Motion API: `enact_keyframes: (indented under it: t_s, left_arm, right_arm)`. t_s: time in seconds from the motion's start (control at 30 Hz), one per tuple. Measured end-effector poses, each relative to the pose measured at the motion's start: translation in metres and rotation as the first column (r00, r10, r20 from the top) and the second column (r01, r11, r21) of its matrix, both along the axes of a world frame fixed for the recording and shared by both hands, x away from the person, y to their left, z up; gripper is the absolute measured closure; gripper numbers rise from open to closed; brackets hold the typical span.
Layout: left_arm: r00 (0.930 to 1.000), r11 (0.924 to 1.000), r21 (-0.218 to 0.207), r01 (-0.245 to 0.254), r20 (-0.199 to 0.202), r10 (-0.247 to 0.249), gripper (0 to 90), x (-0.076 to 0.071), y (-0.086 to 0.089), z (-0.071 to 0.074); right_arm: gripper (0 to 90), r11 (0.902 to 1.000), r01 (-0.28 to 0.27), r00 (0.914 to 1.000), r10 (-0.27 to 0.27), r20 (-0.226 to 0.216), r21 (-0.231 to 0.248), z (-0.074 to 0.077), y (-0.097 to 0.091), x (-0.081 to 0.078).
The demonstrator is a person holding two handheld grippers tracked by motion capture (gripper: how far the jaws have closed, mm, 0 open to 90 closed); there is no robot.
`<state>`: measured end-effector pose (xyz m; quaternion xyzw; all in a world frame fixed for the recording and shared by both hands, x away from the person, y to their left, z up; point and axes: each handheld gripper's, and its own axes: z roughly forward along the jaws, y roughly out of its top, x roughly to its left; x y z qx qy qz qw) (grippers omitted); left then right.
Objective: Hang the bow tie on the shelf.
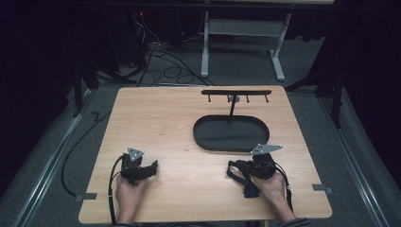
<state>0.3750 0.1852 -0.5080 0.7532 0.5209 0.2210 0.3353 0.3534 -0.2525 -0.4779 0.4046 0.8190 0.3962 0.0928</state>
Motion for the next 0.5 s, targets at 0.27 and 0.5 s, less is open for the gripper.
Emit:
enact_keyframes:
  t_s: [0.27, 0.5]
  left_arm:
    - [1.0000, 1.0000, 0.000, 0.002, 0.000, -0.002, 21.6, 0.000, 0.000, 0.000]
    - [1.0000, 1.0000, 0.000, 0.002, 0.000, -0.002, 21.6, 0.000, 0.000, 0.000]
  right_arm:
    - [90.0, 0.9986, 0.042, 0.9954, -0.044, 0.085, 0.034, 0.023, -0.015, -0.009]
    - [90.0, 0.9974, 0.061, 0.9883, -0.066, 0.138, 0.037, 0.041, -0.023, -0.010]
